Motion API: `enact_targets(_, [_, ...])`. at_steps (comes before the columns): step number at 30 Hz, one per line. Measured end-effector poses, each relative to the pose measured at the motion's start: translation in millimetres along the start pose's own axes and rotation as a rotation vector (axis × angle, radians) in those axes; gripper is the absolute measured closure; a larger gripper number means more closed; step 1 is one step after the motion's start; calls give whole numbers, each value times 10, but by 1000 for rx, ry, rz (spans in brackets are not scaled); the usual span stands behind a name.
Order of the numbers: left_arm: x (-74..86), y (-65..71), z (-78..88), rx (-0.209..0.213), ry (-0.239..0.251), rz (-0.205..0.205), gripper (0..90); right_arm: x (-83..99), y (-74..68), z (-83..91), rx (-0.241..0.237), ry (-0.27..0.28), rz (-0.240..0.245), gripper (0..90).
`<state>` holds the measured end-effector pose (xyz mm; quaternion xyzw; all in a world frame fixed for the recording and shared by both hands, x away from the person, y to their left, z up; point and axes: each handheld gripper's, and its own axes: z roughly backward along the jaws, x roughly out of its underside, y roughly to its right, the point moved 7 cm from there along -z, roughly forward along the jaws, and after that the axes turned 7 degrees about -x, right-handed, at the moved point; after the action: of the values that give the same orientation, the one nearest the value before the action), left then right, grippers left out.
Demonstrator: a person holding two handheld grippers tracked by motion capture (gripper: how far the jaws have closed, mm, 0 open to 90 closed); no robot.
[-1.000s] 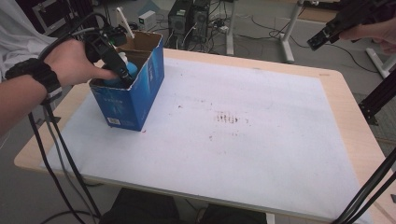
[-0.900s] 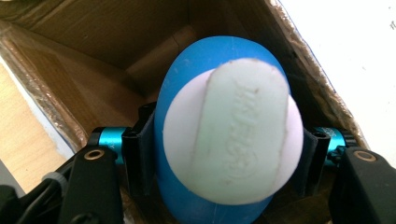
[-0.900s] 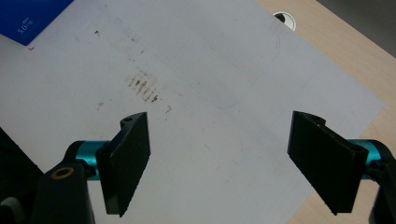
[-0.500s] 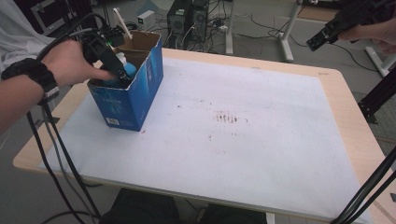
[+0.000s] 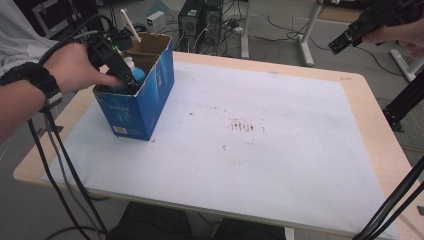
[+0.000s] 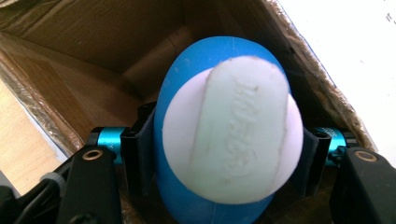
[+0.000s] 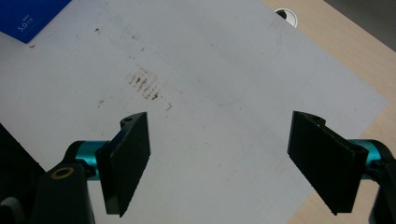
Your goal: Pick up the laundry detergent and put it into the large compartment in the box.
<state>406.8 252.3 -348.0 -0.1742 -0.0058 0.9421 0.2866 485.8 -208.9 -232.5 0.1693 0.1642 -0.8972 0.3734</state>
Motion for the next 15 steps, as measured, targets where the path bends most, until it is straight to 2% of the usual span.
enact_targets(15, [18,6,20,-2,4,-15,323,4,-5,14,-1,3,3,206])
